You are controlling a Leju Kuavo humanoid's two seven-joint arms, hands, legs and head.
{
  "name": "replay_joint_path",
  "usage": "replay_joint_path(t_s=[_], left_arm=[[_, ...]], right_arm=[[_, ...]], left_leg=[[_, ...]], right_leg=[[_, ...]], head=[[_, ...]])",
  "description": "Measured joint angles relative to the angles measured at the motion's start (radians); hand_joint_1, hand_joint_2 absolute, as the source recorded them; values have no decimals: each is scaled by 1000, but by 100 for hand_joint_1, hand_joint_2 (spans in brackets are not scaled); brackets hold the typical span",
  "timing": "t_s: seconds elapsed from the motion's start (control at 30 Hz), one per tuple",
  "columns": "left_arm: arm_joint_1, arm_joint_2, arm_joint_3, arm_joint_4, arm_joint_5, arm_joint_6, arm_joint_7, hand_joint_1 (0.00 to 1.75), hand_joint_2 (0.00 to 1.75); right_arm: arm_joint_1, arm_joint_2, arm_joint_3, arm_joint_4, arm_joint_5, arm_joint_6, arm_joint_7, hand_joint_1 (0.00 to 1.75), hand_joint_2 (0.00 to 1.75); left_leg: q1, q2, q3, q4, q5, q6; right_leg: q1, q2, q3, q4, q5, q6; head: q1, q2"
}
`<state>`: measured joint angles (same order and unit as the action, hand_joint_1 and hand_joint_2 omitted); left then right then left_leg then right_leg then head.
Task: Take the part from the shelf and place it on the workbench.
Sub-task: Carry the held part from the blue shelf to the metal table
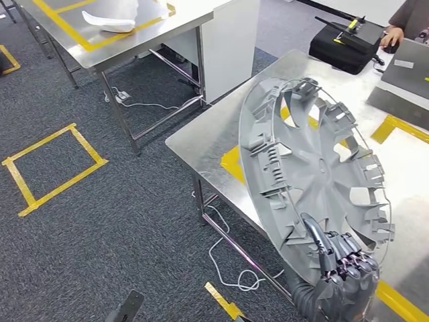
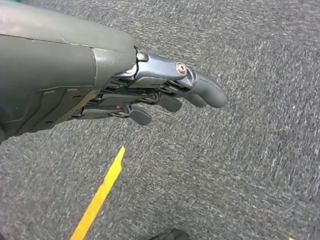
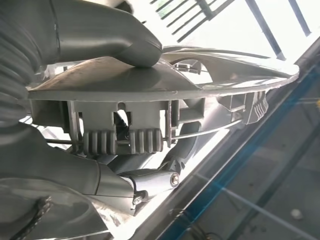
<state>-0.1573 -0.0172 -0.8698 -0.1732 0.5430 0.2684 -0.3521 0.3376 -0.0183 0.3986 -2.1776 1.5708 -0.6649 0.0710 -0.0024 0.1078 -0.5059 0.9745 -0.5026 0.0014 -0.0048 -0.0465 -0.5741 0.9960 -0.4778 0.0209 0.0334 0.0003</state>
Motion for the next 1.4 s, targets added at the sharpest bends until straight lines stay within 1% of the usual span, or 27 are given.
replay_joint_path(t_s=[0.03,0.1,0.17,0.2,0.23,0.27,0.3,0.33,0.4,0.47,0.53,0.57,0.63,0.67,0.73,0.77,0.8,0.83,0.9,0.97,1.07,1.13,1.2,1.27,1.3,1.33,1.4], left_arm=[[-1,0,0,0,-2,0,-1,0,175],[-3,0,0,0,-6,0,-2,0,175],[-1,-1,0,0,-9,2,-5,0,175],[3,-2,0,0,-10,3,-6,0,175],[6,-4,0,0,-12,4,-7,0,175],[9,-6,-1,0,-14,4,-8,0,175],[10,-9,-1,0,-17,5,-8,0,175],[10,-11,-1,0,-18,5,-8,0,175],[10,-12,-2,0,-19,5,-7,0,175],[9,-14,-2,1,-19,6,-7,0,175],[7,-19,-3,1,-20,7,-7,0,175],[6,-22,-3,1,-21,8,-7,0,175],[5,-27,-3,1,-22,10,-7,0,175],[7,-27,-3,1,-22,11,-7,0,175],[11,-30,-4,1,-22,11,-7,0,175],[12,-31,-4,1,-22,11,-7,0,175],[12,-33,-4,1,-22,11,-6,0,175],[11,-34,-4,1,-22,11,-6,0,175],[8,-37,-4,1,-24,11,-6,0,175],[5,-38,-4,1,-27,11,-4,0,175],[1,-40,-4,1,-33,11,0,0,175],[-2,-42,-4,1,-43,11,2,0,175],[-2,-42,-4,1,-59,9,3,0,175],[0,-43,-4,1,-75,3,5,0,175],[0,-45,-4,1,-83,0,7,0,175],[-1,-46,-5,1,-91,-3,9,0,175],[-6,-49,-6,1,-102,-7,14,0,175]], right_arm=[[5,-1,0,-1,0,0,1,175,175],[20,-1,-2,-6,0,0,0,175,175],[38,-2,-7,-14,0,0,-1,175,175],[49,-2,-10,-18,0,0,0,175,175],[61,-4,-15,-23,0,0,0,175,175],[74,-5,-21,-29,0,0,1,175,175],[86,-6,-27,-35,-1,0,2,175,175],[98,-7,-33,-40,-1,0,2,175,175],[114,-8,-43,-49,-1,0,2,175,175],[124,-9,-51,-57,-1,0,2,175,175],[134,-10,-57,-64,-1,0,4,175,175],[140,-11,-61,-67,-1,0,5,175,175],[148,-13,-67,-70,-2,0,7,175,175],[151,-15,-70,-70,-3,0,9,175,175],[157,-18,-73,-69,-3,0,16,175,175],[163,-21,-74,-69,-3,0,24,175,175],[169,-24,-76,-68,-3,0,32,175,175],[174,-28,-77,-67,-3,0,40,175,175],[180,-34,-81,-65,-4,0,49,175,175],[184,-39,-88,-63,-14,0,52,175,175],[197,-48,-108,-55,-46,0,52,175,175],[202,-50,-121,-46,-64,0,49,175,175],[201,-53,-135,-28,-92,0,43,175,175],[201,-63,-158,2,-138,2,42,175,175],[201,-71,-174,22,-169,7,45,175,175],[200,-81,-190,41,-202,14,47,175,175],[196,-104,-225,78,-274,47,42,175,175]], left_leg=[[2,0,1,3,-5,-5],[6,-33,-13,42,-40,-14],[10,-81,-62,160,-108,-19],[10,-92,-93,231,-137,-19],[10,-97,-116,281,-150,-18],[10,-99,-125,297,-141,-15],[10,-103,-116,273,-114,-11],[10,-114,-91,213,-73,-5],[10,-163,-38,86,-11,9],[10,-191,-15,28,-2,17],[11,-173,-12,14,-2,19],[13,-160,-11,9,2,21],[16,-132,-10,-1,10,27],[13,-117,-11,-2,11,29],[10,-87,-12,-1,10,31],[9,-73,-13,-1,10,31],[9,-60,-13,0,9,30],[9,-47,-12,0,8,29],[6,-26,-9,2,4,22],[1,-9,-9,6,0,13],[0,6,-7,10,-5,-1],[4,-33,-20,45,-36,-11],[7,-85,-69,159,-102,-14],[7,-99,-126,284,-148,-11],[7,-101,-137,304,-143,-9],[6,-102,-129,283,-117,-4],[6,-117,-73,156,-40,8]], right_leg=[[-1,10,-1,0,1,-6],[-5,29,-2,-2,5,-17],[-7,48,-3,-3,8,-24],[-6,61,-4,-3,9,-26],[-5,74,-5,-3,10,-27],[-4,88,-5,-2,10,-27],[-4,103,-4,-1,11,-27],[-3,117,-4,-1,12,-26],[-3,143,-6,2,14,-21],[-7,166,-16,3,20,-10],[-11,185,-28,2,27,4],[-9,173,-36,8,23,10],[-6,117,-72,74,-19,17],[-5,83,-101,137,-53,21],[-8,56,-153,256,-104,27],[-8,51,-160,279,-107,29],[-8,47,-146,262,-92,30],[-8,40,-112,207,-63,30],[-5,4,-28,68,-19,25],[1,-19,13,-1,-9,14],[1,4,9,-3,-6,-2],[-3,23,7,-5,0,-14],[-4,43,3,-6,3,-22],[-2,68,0,-6,5,-25],[-1,81,0,-5,6,-26],[0,92,1,-5,7,-26],[1,112,2,-4,8,-25]], head=[[0,0],[-2,0],[-6,0],[-7,0],[-7,0],[-7,0],[-7,0],[-7,0],[-6,0],[-8,0],[-10,0],[-9,0],[-3,0],[-1,0],[0,0],[0,0],[1,0],[1,0],[1,0],[-1,0],[-2,0],[-4,0],[-6,0],[-6,0],[-6,0],[-6,0],[-6,0]])
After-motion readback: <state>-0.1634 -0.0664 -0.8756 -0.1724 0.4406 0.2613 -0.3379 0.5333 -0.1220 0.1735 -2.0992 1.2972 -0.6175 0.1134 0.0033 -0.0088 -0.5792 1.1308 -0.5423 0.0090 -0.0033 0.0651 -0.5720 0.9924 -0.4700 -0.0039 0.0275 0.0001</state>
